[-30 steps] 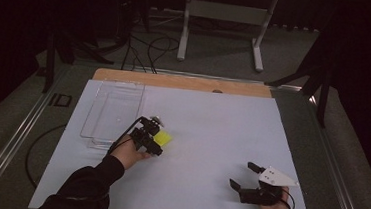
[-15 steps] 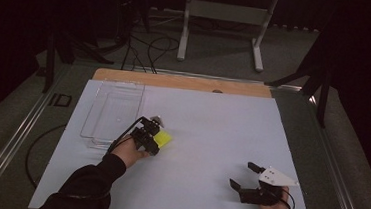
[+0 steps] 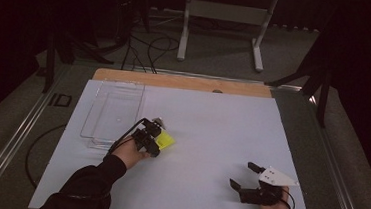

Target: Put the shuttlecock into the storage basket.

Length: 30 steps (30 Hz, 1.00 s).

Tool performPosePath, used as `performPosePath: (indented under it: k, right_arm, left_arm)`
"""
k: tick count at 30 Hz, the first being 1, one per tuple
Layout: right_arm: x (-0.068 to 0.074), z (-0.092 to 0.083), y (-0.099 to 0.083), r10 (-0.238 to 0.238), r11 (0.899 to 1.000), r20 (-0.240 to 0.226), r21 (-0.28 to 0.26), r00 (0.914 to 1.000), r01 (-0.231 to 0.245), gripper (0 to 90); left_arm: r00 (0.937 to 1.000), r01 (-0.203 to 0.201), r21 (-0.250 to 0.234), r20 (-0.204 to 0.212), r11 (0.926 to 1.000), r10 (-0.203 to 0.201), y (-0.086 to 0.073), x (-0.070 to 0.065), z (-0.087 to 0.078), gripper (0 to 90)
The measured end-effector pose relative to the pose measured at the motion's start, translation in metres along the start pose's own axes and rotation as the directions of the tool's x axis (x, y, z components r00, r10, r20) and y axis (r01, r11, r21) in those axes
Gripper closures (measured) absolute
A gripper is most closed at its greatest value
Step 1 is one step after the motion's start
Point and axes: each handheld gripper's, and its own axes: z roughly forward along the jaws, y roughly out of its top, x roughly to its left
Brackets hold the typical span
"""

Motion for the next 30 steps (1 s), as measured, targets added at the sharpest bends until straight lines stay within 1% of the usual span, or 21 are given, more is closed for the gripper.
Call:
performPosePath:
  k: [2,4,6,8,11,13,14,15,16,18,20,21,22,23,24,26,28,29,30]
  right_arm:
    - [0.0,0.0,0.0,-0.001,1.0,0.001,0.001,1.0,0.001,9.4]
    - [0.0,0.0,0.0,0.001,1.0,0.001,0.001,1.0,-0.001,9.4]
    - [0.0,0.0,0.0,0.001,1.0,0.0,0.001,1.0,-0.001,9.4]
    - [0.0,0.0,0.0,0.001,1.0,0.001,0.001,1.0,-0.001,9.4]
    - [0.0,0.0,0.0,-0.001,1.0,0.001,0.001,1.0,0.001,9.3]
    - [0.0,0.0,0.0,0.001,1.0,0.001,0.002,1.0,-0.001,9.4]
    - [0.0,0.0,0.0,0.001,1.0,0.0,0.002,1.0,-0.001,9.4]
    - [0.0,0.0,0.0,0.001,1.0,0.0,0.001,1.0,-0.001,9.4]
    - [0.0,0.0,0.0,0.0,1.0,0.001,0.001,1.0,0.0,9.4]
    - [0.0,0.0,0.0,0.001,1.0,0.001,0.0,1.0,-0.001,9.4]
    - [0.0,0.0,0.0,0.002,1.0,0.001,-0.001,1.0,-0.002,9.3]
    - [0.0,0.0,0.0,0.003,1.0,0.002,0.0,1.0,-0.003,9.4]
    - [0.0,0.0,0.0,0.003,1.0,0.003,0.0,1.0,-0.003,9.4]
    - [0.0,0.0,0.0,0.003,1.0,0.003,-0.001,1.0,-0.003,9.4]
    - [0.0,0.0,0.0,0.003,1.0,0.001,0.0,1.0,-0.003,9.4]
    - [0.0,0.0,0.0,0.0,1.0,0.002,0.0,1.0,0.0,9.4]
    - [0.0,0.0,0.0,0.001,1.0,0.002,-0.001,1.0,-0.001,9.4]
    - [0.0,0.0,0.0,0.001,1.0,0.001,-0.001,1.0,-0.001,9.4]
    - [0.0,0.0,0.0,0.001,1.0,0.002,-0.001,1.0,-0.001,9.4]
  left_arm:
    - [1.0,-0.004,-0.004,0.009,1.0,0.004,0.001,0.0,-0.002,65.8]
    - [0.9999,-0.005,-0.011,0.009,0.9999,0.005,0.001,-0.001,-0.004,65.8]
    - [0.9996,-0.019,-0.006,0.021,0.9998,0.019,0.001,-0.003,-0.006,65.9]
    - [0.9992,-0.036,0.007,0.014,0.9993,0.036,0.001,-0.005,-0.007,65.9]
    - [0.9988,-0.047,0.007,0.014,0.9989,0.047,0.001,-0.006,-0.01,65.9]
    - [0.9976,-0.067,0.009,0.018,0.9977,0.066,0.002,-0.007,-0.015,65.9]
    - [0.9971,-0.075,0.01,0.013,0.9971,0.075,0.003,-0.009,-0.017,65.9]
    - [0.9967,-0.079,0.008,0.015,0.9968,0.079,0.003,-0.01,-0.019,65.9]
    - [0.9958,-0.089,0.01,0.025,0.996,0.088,0.004,-0.011,-0.021,65.9]
    - [0.9942,-0.105,0.008,0.023,0.9944,0.105,0.004,-0.014,-0.024,65.9]
    - [0.9924,-0.117,0.006,0.039,0.9931,0.117,0.004,-0.016,-0.027,65.9]
    - [0.9905,-0.132,0.011,0.038,0.9911,0.132,0.005,-0.018,-0.028,65.9]
    - [0.9886,-0.143,0.01,0.048,0.9896,0.143,0.004,-0.02,-0.029,65.9]
    - [0.9882,-0.145,0.01,0.05,0.9893,0.145,0.005,-0.021,-0.03,65.9]
    - [0.9861,-0.16,0.014,0.049,0.987,0.159,0.005,-0.023,-0.031,65.9]
    - [0.9851,-0.162,0.008,0.06,0.9868,0.161,0.005,-0.025,-0.034,65.9]
    - [0.9825,-0.177,0.006,0.059,0.9841,0.177,0.006,-0.027,-0.038,65.9]
    - [0.982,-0.176,0.004,0.07,0.9843,0.175,0.006,-0.028,-0.039,65.9]
    - [0.9815,-0.178,0.0,0.072,0.9841,0.177,0.006,-0.028,-0.041,65.9]
